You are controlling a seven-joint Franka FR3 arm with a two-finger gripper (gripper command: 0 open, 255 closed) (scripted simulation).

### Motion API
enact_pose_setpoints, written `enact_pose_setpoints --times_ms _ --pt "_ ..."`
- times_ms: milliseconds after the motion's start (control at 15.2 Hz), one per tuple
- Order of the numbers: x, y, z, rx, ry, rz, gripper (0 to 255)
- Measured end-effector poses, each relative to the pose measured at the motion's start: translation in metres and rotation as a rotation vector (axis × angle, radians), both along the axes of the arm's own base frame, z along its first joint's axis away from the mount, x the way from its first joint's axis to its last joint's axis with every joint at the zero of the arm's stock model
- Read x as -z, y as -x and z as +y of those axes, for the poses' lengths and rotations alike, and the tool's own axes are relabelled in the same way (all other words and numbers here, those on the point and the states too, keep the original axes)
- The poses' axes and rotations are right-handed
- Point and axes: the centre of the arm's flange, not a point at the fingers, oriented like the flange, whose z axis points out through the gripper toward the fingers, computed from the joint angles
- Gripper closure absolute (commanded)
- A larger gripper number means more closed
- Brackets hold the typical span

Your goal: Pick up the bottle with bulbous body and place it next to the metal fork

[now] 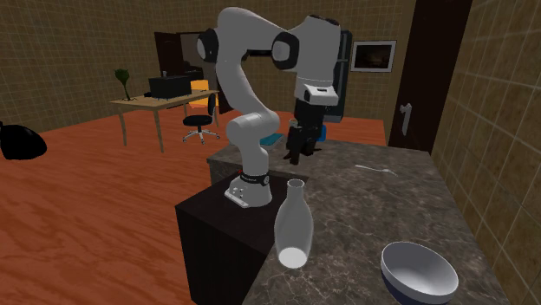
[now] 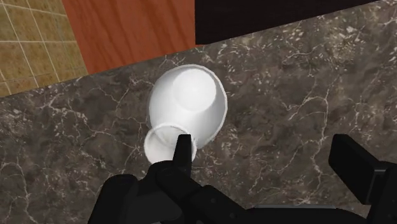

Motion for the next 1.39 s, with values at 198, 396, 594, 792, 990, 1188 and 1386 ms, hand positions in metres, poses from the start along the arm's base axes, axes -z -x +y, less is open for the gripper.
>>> enact_pose_setpoints --times_ms 198,396,594,792,990,1188,1386 --pt "0.019 -0.003 -0.034 -0.010 -0.001 -0.004 0" --pt "0.034 -0.006 -0.060 -0.018 0.000 -0.007 0" --pt "0.048 -0.006 -0.067 -0.019 0.000 -0.007 0" --pt "0.063 -0.004 -0.067 -0.020 0.000 -0.007 0" --pt "0.070 -0.003 -0.067 -0.020 0.000 -0.008 0" --pt "0.071 -0.003 -0.067 -0.020 0.000 -0.008 0" --pt "0.071 -0.003 -0.067 -0.020 0.000 -0.008 255"
